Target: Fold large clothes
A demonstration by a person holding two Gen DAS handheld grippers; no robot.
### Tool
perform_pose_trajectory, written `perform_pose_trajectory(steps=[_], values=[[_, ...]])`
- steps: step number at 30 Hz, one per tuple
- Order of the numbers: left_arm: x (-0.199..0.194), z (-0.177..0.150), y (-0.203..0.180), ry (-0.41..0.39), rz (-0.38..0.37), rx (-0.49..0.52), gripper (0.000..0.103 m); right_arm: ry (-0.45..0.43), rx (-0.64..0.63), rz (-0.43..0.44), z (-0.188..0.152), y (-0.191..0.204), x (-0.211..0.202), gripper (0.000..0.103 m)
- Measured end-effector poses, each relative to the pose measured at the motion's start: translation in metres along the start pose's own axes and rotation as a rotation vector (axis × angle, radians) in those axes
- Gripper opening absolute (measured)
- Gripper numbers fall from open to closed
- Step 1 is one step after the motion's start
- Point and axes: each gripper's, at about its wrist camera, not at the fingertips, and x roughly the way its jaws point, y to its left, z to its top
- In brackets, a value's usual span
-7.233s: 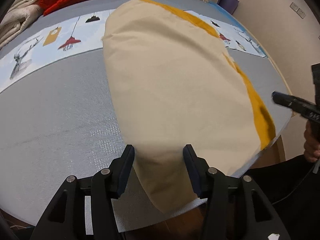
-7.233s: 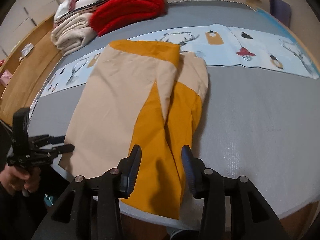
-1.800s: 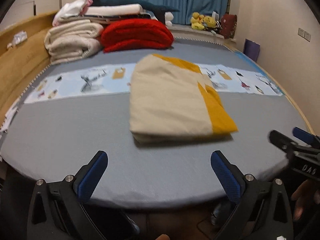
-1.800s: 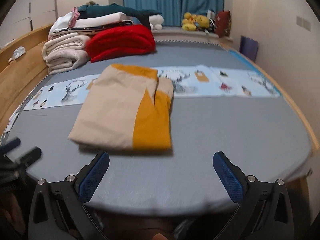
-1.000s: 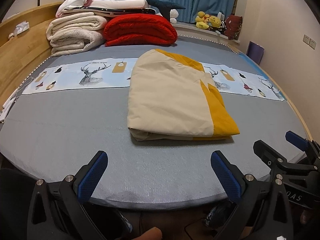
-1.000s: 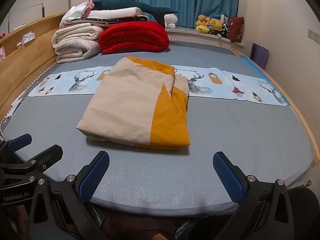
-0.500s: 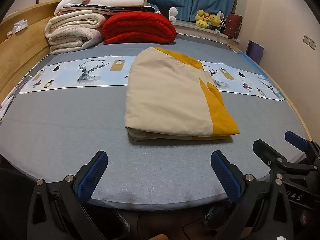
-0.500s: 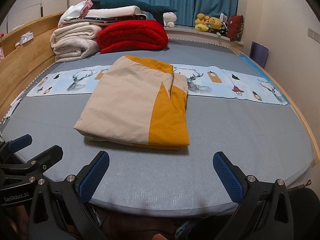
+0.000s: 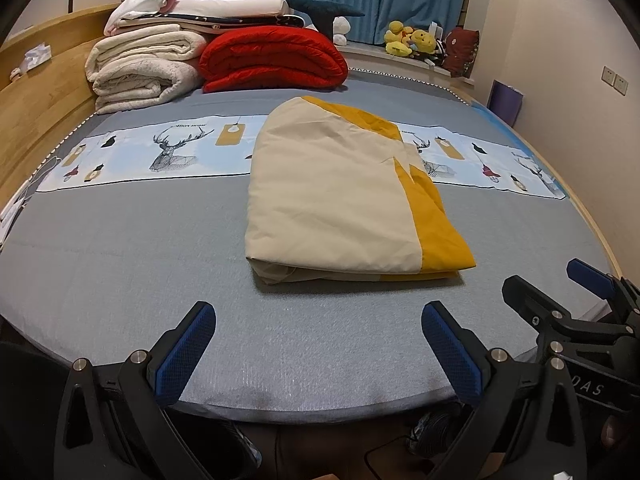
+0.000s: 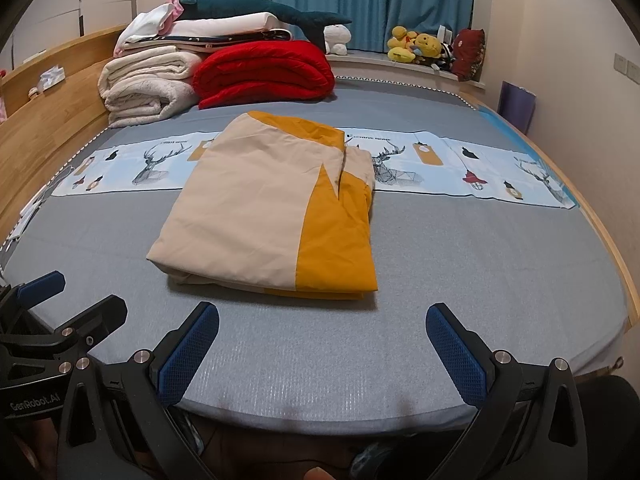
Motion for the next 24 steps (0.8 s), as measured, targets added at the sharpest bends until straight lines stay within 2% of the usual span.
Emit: perform_pose_trajectory(steps=[24], values=[[-0.0001, 0.0007, -0.0023, -0.004, 0.001, 0.002, 0.102, 0.000, 0.001, 0.000, 0.0001, 0.0001, 0.0006, 0.103]])
